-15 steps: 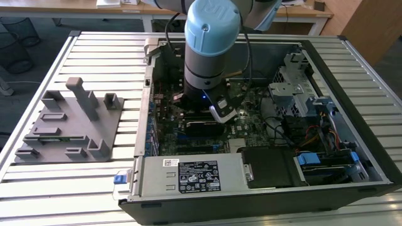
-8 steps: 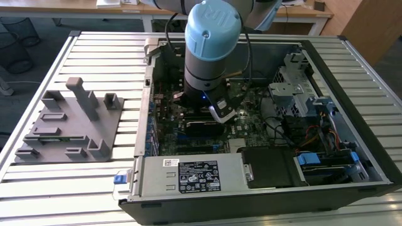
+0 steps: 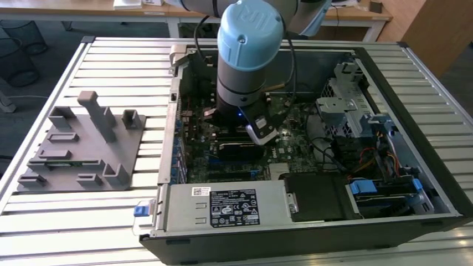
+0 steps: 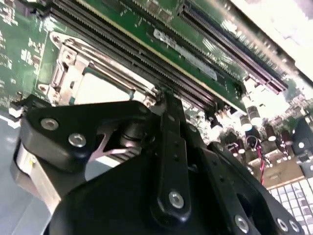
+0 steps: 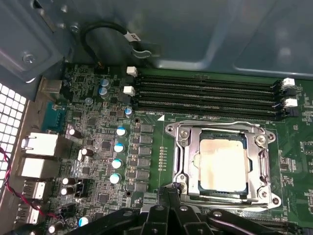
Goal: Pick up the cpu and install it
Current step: 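Install the second cpu locking lever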
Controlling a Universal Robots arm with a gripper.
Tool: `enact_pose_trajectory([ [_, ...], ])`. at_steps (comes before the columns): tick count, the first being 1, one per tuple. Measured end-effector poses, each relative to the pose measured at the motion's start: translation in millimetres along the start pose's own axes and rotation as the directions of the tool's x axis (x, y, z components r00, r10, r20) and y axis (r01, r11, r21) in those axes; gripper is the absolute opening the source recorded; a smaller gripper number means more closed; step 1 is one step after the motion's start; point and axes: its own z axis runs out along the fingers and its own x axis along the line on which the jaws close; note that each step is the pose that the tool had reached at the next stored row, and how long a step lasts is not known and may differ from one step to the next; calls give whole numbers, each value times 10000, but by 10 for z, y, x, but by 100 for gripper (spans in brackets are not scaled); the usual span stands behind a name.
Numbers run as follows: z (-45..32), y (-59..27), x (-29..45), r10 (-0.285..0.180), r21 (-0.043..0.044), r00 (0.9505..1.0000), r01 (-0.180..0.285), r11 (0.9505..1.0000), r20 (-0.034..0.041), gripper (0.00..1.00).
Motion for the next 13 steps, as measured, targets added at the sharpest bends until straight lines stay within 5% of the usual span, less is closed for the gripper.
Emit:
enact_pose_trajectory([
  [6,28,-6,2,2,30,10000,-2,10000,0,11],
  [11,-6,1,4,11,326,10000,-10,9995,-24,11],
  [13,-22,8,4,12,378,10000,-11,9993,-26,11],
])
